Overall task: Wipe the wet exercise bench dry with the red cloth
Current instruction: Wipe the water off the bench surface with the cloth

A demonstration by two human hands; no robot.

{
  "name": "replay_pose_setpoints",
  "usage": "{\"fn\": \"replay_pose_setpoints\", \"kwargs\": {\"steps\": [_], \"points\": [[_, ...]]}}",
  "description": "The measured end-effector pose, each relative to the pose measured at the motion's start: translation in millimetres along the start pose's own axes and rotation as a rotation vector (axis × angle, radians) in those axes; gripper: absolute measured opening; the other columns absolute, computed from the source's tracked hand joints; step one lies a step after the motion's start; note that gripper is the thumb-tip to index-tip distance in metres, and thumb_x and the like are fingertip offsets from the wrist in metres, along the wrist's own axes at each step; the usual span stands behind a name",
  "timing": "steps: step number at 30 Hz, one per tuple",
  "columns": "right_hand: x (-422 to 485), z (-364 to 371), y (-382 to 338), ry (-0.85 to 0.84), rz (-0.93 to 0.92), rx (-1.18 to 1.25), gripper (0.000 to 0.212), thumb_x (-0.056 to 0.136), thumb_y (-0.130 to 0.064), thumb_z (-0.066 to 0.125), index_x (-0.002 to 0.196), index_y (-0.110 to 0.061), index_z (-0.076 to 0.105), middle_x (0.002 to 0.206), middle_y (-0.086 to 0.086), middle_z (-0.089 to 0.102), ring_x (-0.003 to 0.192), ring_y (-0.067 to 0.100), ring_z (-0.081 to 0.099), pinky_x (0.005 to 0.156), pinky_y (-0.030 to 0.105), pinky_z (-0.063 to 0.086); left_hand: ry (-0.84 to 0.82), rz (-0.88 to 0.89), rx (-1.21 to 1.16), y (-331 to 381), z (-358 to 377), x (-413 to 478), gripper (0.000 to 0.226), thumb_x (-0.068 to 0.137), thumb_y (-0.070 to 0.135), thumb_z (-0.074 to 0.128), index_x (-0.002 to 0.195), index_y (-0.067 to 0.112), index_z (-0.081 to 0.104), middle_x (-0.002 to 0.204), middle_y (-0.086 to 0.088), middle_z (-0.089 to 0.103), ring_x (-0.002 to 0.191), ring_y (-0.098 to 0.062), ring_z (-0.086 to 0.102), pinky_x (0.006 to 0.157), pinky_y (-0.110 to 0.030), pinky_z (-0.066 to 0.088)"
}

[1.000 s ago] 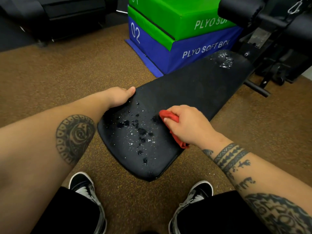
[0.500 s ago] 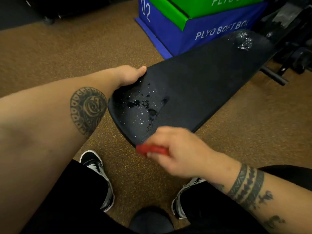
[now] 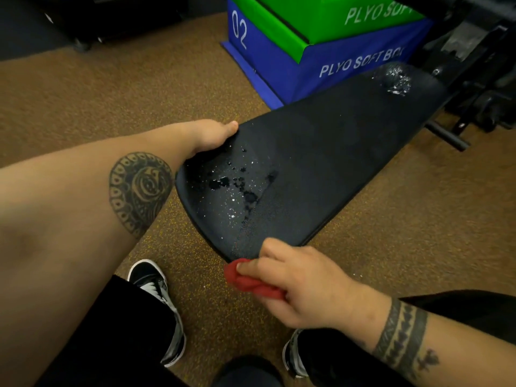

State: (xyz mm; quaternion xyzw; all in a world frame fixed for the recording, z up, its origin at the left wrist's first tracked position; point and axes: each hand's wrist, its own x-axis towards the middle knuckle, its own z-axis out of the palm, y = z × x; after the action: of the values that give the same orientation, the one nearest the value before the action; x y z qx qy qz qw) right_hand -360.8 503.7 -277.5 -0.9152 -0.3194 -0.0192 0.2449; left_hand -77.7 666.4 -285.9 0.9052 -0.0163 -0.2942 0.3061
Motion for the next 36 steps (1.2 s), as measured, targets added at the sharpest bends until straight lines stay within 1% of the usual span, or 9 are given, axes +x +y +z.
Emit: {"fn": "replay_pose_setpoints", "kwargs": {"steps": [6,9,13,16,21,24,29,33,36], "points": [[57.1,-33.0,47.0,0.355,0.474,-0.031,0.03,0.086,-0.046,0.059,0.111,-0.031,0.067,0.095,-0.006,0.06,0.09,0.02,0.062,0.08,0.039,0.053,-0.205,-0.078,-0.269,1.2,-12.3,-10.4,0.044,0.102,0.046,0.041,0.103,0.013,0.07,0.097,-0.014,0.075,0.078,-0.027,0.071,0.081,-0.036,0.052],[71.5,-36.7,72.3,0.288,0.65,-0.116,0.027,0.09,-0.048,0.056,0.106,-0.029,0.065,0.099,-0.003,0.063,0.095,0.026,0.062,0.08,0.035,0.048,-0.217,-0.077,-0.25,-10.9,-22.9,-16.3,0.034,0.101,0.042,0.049,0.111,0.016,0.068,0.102,-0.008,0.075,0.09,-0.025,0.071,0.084,-0.036,0.052],[78.9,-25.6,70.4,0.185,0.676,-0.245,0.028,0.093,-0.048,0.051,0.099,-0.024,0.064,0.096,0.001,0.062,0.089,0.031,0.062,0.07,0.035,0.041,-0.211,0.046,-0.215,-44.3,-20.3,-23.0,0.047,0.092,0.059,0.056,0.125,0.028,0.064,0.119,0.001,0.072,0.109,-0.022,0.068,0.104,-0.044,0.047],[81.4,-22.0,55.5,0.165,0.645,-0.228,0.028,0.094,-0.047,0.051,0.102,-0.024,0.065,0.098,0.001,0.062,0.09,0.031,0.063,0.075,0.037,0.047,-0.003,0.183,-0.11,-52.5,-7.7,-27.5,0.054,0.086,0.069,0.055,0.13,0.038,0.061,0.129,0.008,0.064,0.118,-0.018,0.06,0.112,-0.041,0.041],[78.1,-12.9,26.3,0.071,0.535,-0.047,0.027,0.092,-0.047,0.055,0.108,-0.029,0.067,0.098,-0.005,0.064,0.095,0.023,0.062,0.082,0.035,0.049,0.196,0.281,0.031,-55.6,-9.4,-44.0,0.045,0.098,0.059,0.042,0.13,0.034,0.062,0.128,0.006,0.066,0.122,-0.018,0.058,0.109,-0.034,0.041],[81.0,-21.0,34.1,0.212,0.578,0.017,0.031,0.088,-0.049,0.055,0.106,-0.027,0.068,0.098,-0.003,0.068,0.094,0.024,0.064,0.083,0.037,0.051,0.151,0.293,0.06,-62.2,-12.1,-59.0,0.04,0.1,0.047,0.047,0.137,0.035,0.055,0.133,0.009,0.061,0.124,-0.013,0.054,0.11,-0.03,0.038],[79.0,-22.6,49.8,0.146,0.698,-0.214,0.026,0.094,-0.045,0.052,0.103,-0.023,0.063,0.103,0.003,0.063,0.096,0.033,0.061,0.079,0.038,0.046,-0.036,0.255,-0.095,-71.3,-13.6,-86.1,0.098,0.068,0.042,0.071,0.155,0.026,0.03,0.148,0.005,0.045,0.135,-0.013,0.044,0.115,-0.028,0.029],[76.3,-8.4,23.8,0.067,0.619,-0.208,0.028,0.093,-0.047,0.049,0.104,-0.025,0.061,0.098,-0.001,0.059,0.091,0.033,0.063,0.075,0.04,0.049,-0.119,0.32,0.398,-68.5,-24.8,-86.5,0.131,0.065,0.039,0.091,0.159,0.01,0.005,0.166,-0.005,0.011,0.151,-0.015,0.016,0.114,-0.015,0.011],[74.4,-1.9,-0.6,0.025,0.52,-0.139,0.032,0.089,-0.05,0.043,0.101,-0.026,0.061,0.093,-0.004,0.058,0.086,0.032,0.064,0.072,0.042,0.053,-0.142,0.328,0.465,-69.8,-33.5,-82.0,0.134,0.062,0.037,0.092,0.159,0.009,0.003,0.166,-0.004,0.01,0.15,-0.014,0.015,0.109,-0.011,0.012]]}}
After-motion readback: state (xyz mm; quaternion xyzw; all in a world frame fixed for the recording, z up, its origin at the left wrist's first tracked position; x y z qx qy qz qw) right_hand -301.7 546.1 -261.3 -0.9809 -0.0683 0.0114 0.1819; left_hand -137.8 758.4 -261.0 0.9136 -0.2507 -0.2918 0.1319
